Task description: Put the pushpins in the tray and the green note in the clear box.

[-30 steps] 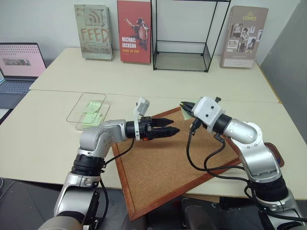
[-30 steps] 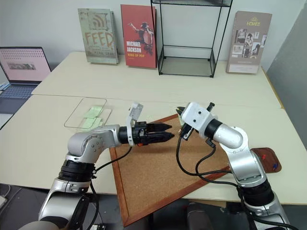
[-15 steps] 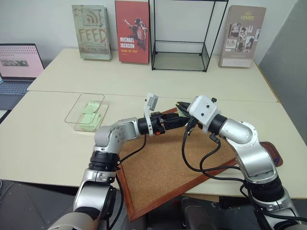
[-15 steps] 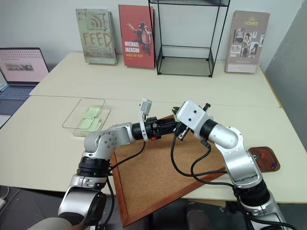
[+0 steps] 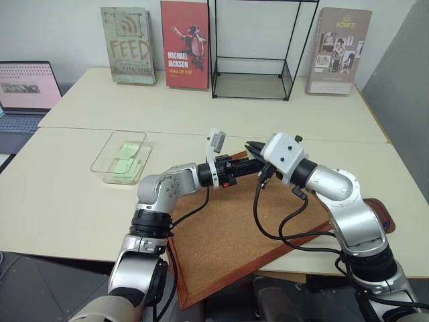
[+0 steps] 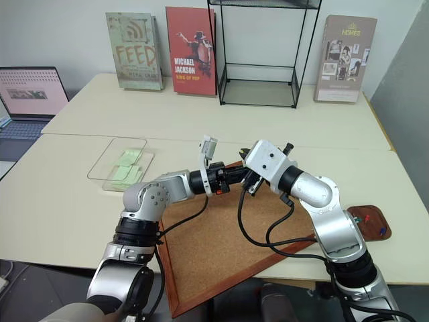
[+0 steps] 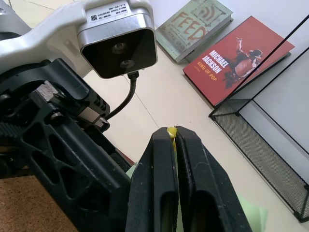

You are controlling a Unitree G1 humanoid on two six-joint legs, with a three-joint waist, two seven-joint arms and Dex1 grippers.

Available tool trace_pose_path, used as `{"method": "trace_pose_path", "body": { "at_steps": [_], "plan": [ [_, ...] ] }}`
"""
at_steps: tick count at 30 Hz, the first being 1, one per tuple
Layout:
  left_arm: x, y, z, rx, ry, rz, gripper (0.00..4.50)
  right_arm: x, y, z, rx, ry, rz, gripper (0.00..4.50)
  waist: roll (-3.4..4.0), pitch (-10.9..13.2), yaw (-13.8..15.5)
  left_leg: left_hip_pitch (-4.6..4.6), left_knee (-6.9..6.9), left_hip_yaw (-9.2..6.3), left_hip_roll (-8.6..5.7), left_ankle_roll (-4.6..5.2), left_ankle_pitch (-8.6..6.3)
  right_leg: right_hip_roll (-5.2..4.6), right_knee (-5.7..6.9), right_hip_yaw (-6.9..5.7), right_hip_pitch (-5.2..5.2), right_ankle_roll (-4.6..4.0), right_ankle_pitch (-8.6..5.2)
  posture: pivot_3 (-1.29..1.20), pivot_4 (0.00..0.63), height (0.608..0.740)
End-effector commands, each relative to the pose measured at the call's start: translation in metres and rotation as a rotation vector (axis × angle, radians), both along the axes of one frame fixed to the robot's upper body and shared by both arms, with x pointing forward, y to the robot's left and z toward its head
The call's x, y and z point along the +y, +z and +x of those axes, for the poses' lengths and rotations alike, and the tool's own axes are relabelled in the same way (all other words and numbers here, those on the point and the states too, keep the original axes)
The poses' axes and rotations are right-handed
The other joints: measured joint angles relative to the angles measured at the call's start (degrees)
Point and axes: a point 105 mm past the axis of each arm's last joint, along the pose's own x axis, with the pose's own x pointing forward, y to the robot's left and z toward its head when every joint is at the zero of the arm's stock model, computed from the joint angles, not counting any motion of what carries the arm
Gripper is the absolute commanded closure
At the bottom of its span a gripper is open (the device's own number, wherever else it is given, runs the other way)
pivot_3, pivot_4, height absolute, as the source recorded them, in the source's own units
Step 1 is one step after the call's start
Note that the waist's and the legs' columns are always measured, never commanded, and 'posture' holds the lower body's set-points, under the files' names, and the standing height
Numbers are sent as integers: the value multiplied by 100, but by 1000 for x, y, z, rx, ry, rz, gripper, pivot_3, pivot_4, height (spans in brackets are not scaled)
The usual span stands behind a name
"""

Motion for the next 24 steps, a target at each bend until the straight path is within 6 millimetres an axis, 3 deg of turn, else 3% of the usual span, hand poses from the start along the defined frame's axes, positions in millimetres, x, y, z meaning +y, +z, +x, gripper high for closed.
{"method": "trace_pose_path", "body": {
  "at_steps": [1,4,14,24],
  "plan": [
    [-3,9,2,-45,4,-13,4009,5,16,-7,-63,26,21,4500,0,0,1,0,0,0,0,0,0,0,0,0,0,0,0,0,150,740],
    [-3,7,3,-51,15,-6,4432,5,16,-8,-62,25,27,4500,0,0,0,0,0,0,0,0,0,0,0,0,0,0,0,0,150,740],
    [0,-1,9,-61,78,32,4432,6,28,-17,-5,61,160,4500,0,0,0,0,-2,0,0,0,0,0,-1,0,0,0,0,0,150,740],
    [-1,-5,12,-61,120,46,4432,-13,43,-31,37,28,285,4500,0,0,0,-1,-2,-1,0,0,0,-1,-4,-1,0,0,0,0,150,740]
  ]
}}
